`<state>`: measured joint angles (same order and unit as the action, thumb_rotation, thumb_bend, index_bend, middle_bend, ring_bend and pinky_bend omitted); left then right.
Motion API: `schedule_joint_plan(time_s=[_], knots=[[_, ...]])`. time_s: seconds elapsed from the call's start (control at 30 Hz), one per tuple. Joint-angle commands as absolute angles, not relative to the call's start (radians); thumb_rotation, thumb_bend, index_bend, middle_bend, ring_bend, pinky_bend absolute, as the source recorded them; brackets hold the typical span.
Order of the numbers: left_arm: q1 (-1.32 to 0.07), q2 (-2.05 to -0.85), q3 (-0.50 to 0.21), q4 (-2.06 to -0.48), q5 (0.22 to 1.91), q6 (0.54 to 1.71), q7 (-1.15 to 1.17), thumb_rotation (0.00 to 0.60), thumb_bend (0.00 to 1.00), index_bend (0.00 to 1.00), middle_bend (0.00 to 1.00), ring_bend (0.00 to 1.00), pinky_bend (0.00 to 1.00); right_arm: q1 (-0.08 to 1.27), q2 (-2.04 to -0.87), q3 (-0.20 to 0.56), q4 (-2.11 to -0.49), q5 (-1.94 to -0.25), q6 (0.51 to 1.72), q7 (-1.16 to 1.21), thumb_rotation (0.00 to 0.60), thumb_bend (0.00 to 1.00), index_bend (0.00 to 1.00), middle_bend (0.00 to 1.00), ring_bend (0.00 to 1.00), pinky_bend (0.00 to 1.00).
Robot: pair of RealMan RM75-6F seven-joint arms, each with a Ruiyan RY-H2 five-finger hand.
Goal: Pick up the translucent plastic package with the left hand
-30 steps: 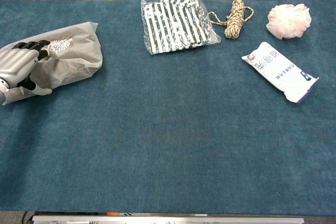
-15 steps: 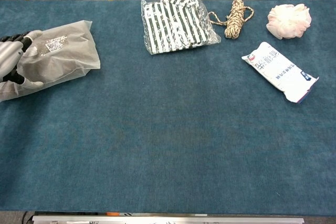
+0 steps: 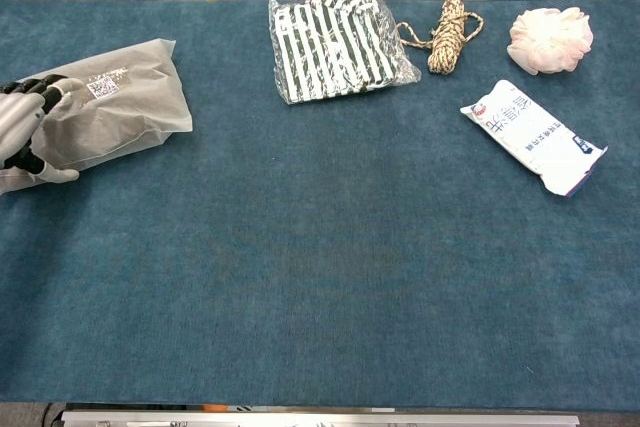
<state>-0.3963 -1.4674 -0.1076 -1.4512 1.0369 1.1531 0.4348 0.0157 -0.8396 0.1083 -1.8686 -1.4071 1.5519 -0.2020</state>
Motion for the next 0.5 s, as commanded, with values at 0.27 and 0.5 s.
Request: schedule_joint_plan(time_s=[0.27, 0.5], knots=[[-0.436, -1.562, -0.146, -1.283, 0.942, 1.081, 0.461, 0.600, 0.15, 0.00, 0.00, 0.00, 0.03, 0.013, -0.837, 0.106, -1.868, -1.402, 1.550, -0.194, 0.600, 0.22, 0.31, 0.39, 0.36, 0.60], [-0.456, -1.593, -0.183, -1.193, 0.970, 1.048, 0.344, 0.600, 0.25, 0.17, 0.03, 0.09, 0.38, 0.009, -0.830, 0.103, -1.871, -1.406, 1.552, -0.183, 0.600, 0.22, 0.31, 0.39, 0.36, 0.60]])
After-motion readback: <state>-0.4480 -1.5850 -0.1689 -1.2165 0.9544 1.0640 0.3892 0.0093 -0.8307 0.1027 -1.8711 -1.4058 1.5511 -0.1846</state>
